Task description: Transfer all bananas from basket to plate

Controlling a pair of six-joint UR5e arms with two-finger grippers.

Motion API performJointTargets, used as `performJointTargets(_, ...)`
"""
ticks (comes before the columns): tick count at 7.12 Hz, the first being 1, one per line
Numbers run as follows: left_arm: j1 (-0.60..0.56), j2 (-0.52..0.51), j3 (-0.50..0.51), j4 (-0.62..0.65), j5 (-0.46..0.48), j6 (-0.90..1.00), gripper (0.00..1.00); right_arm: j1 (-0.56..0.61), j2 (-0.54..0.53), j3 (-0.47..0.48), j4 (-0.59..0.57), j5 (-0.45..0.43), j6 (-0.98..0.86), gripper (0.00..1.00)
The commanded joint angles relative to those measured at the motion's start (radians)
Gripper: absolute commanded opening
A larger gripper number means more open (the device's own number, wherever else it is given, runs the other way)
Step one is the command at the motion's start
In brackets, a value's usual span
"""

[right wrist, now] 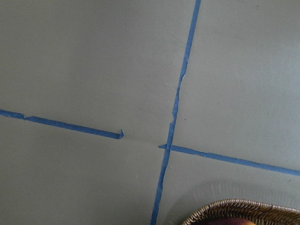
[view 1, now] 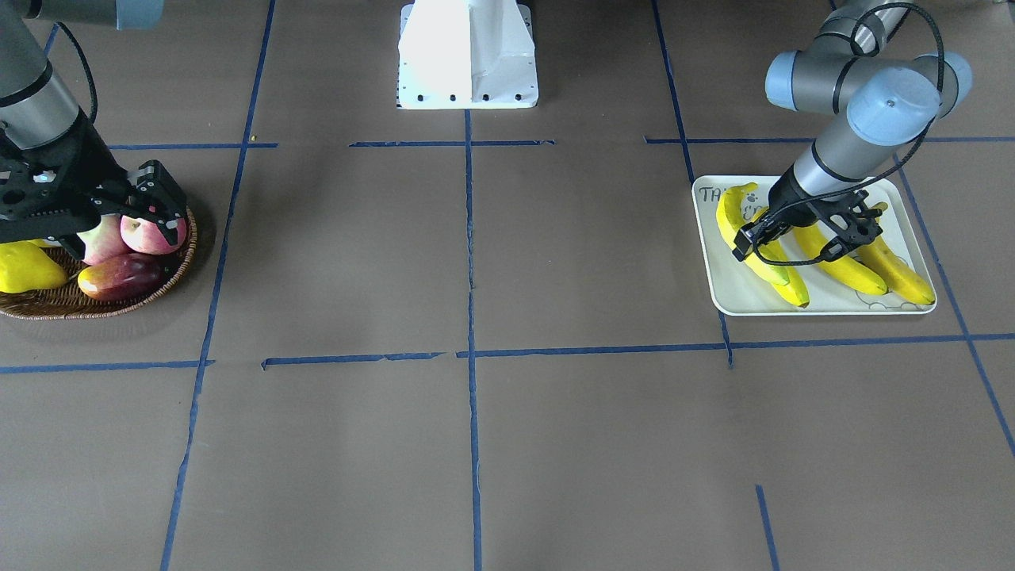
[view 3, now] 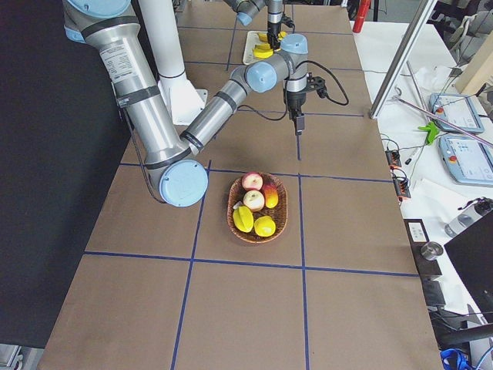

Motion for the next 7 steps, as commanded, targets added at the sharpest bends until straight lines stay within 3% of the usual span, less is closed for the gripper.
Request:
performJointTargets(1,0.005,0.010,0.008,-0.003,0.053,0.016,1.00,0.013,0.001,-0.001,0.003,0.004,0.020,1.00)
performJointTargets(4,-0.010,0.013,-0.028,-0.003,0.053,0.106,1.00,-0.002,-0.039,0.005,0.003,0.001,0.019,1.00)
performJointTargets(5,-0.039,0.067,-0.055,-0.003,0.049,0.227,1.00,-0.004,-0.103,-0.002,0.005,-0.001,0.014,1.00)
performJointTargets(7,-0.163,0.135,-0.058,0.001,0.011,0.576,1.00,0.072,-0.119,-0.030,0.003,0.001,-0.065,1.00)
